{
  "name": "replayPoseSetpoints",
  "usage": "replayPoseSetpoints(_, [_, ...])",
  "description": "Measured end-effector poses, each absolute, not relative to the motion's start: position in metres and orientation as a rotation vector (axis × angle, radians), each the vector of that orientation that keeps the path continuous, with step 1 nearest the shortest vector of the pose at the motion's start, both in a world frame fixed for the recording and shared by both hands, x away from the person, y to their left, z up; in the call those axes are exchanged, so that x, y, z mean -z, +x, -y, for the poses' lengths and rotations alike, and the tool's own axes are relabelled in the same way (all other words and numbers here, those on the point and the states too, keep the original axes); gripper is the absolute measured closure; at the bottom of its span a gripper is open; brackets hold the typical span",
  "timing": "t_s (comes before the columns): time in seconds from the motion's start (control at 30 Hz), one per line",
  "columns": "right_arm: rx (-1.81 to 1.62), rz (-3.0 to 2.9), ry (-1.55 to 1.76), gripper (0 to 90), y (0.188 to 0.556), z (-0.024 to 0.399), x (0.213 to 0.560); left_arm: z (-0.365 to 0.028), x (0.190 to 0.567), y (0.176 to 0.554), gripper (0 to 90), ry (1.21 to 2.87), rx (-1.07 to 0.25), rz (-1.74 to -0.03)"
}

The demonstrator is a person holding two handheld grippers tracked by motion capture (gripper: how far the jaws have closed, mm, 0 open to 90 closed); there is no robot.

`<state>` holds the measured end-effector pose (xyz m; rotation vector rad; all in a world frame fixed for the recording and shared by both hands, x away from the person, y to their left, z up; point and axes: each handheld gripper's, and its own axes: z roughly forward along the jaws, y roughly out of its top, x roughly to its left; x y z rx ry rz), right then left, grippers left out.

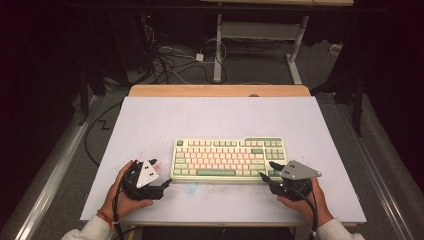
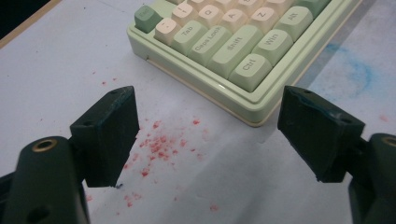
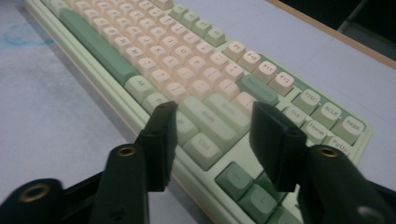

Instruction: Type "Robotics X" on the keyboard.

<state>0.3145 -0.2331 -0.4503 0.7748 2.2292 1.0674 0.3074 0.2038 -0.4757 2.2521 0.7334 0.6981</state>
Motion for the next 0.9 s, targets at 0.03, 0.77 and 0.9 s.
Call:
replayPoseSetpoints(0.03, [-1.080,-2.240,0.785,57.7,0.317,0.233,0.449,-0.204,0.476,0.308,19.7,2.255,-0.697,-0.732])
replayPoseSetpoints(0.77, [-1.040,-2.382,0.699,90.0,0.362,0.179,0.435,-0.206,0.481,0.307,19.9,2.289,-0.693,-0.743])
replayPoseSetpoints(0.9, [-1.036,-2.389,0.696,90.0,0.371,0.173,0.434,-0.205,0.482,0.307,19.9,2.299,-0.689,-0.737])
